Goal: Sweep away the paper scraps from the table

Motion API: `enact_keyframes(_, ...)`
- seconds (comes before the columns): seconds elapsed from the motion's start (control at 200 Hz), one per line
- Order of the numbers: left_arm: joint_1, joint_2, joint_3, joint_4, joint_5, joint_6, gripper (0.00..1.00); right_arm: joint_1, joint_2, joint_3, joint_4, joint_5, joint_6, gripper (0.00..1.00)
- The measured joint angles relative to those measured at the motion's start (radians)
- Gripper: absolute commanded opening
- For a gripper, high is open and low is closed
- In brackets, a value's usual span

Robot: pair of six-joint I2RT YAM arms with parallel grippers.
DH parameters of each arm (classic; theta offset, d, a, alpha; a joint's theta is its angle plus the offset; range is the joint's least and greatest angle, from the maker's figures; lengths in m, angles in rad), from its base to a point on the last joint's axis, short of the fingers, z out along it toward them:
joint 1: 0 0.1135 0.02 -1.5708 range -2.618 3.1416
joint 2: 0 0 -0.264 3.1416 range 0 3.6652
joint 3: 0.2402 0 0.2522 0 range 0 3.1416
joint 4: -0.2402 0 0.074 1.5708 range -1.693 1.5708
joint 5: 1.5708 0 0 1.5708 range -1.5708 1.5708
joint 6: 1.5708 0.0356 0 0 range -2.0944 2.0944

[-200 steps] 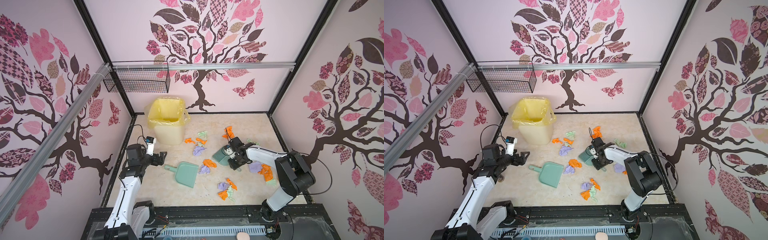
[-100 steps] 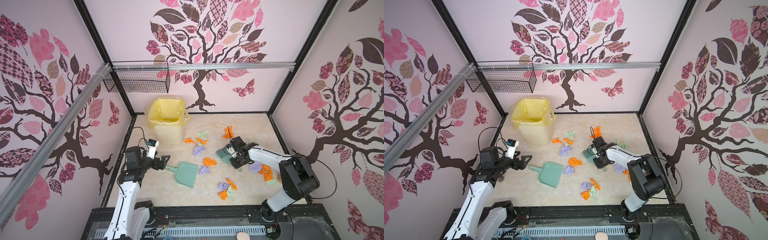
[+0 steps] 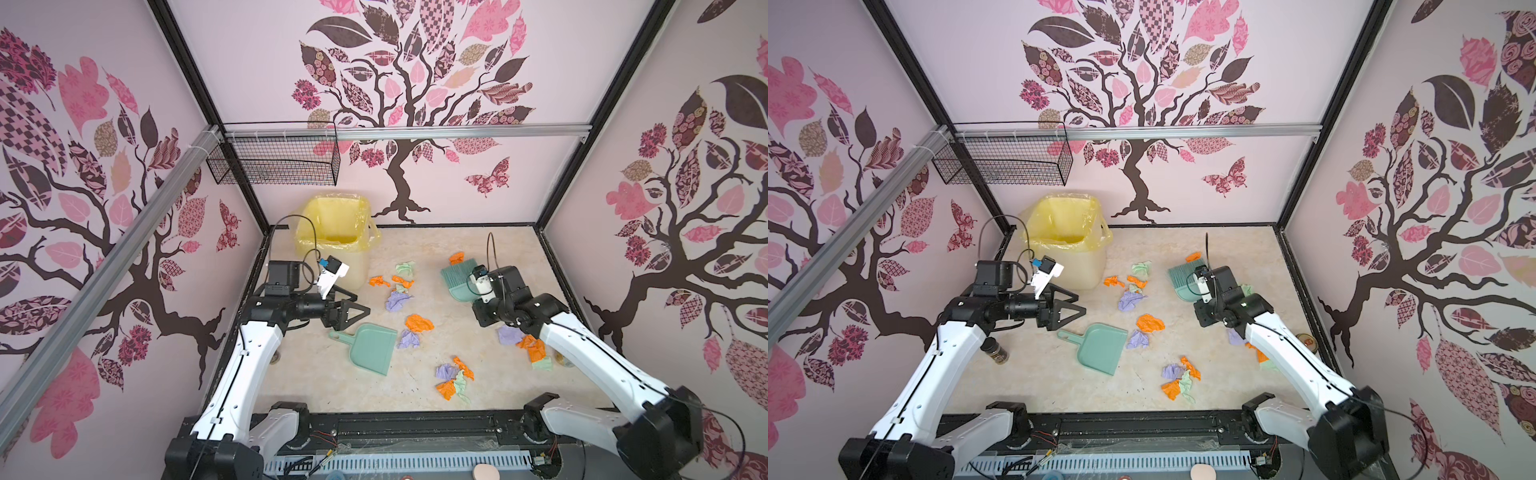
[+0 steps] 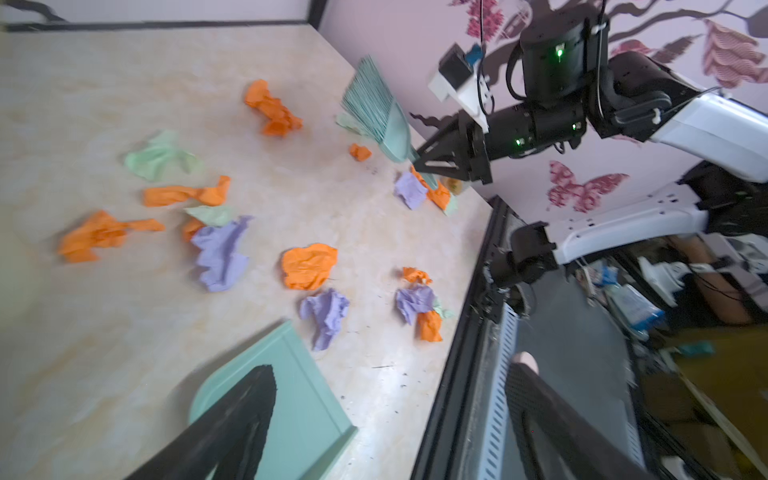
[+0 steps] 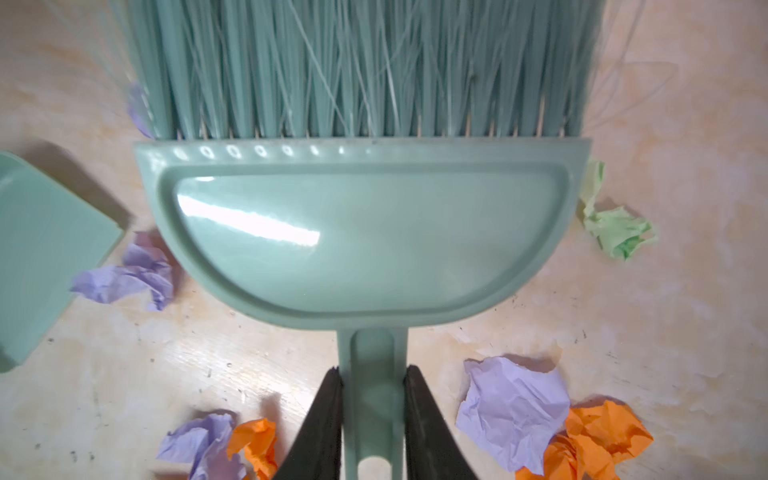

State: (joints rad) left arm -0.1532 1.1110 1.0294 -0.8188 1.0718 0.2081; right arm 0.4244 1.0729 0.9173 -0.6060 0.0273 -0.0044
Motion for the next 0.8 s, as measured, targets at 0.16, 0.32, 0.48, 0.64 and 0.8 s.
enact_keyframes(0.16,-0.171,0.135,0.019,0.082,0.008,-0.144,0.88,0.01,-0.129,0.0,0.027,-0.04,0.034,0.19)
enact_keyframes(0.32,-0.273,0.319,0.138,0.146,-0.017,-0.239,0.87,0.014,-0.171,-0.005,0.037,-0.066,0.059,0.19)
enact_keyframes(0.48,-0.314,0.465,0.28,0.203,-0.024,-0.312,0.84,0.018,-0.173,-0.042,0.053,-0.085,0.079,0.19)
enact_keyframes(0.64,-0.354,0.497,0.304,0.295,-0.048,-0.388,0.84,0.019,-0.159,-0.063,0.059,-0.099,0.1,0.19)
enact_keyframes(0.8,-0.409,0.512,0.318,0.34,-0.082,-0.414,0.84,0.02,-0.117,-0.063,0.091,-0.118,0.121,0.19)
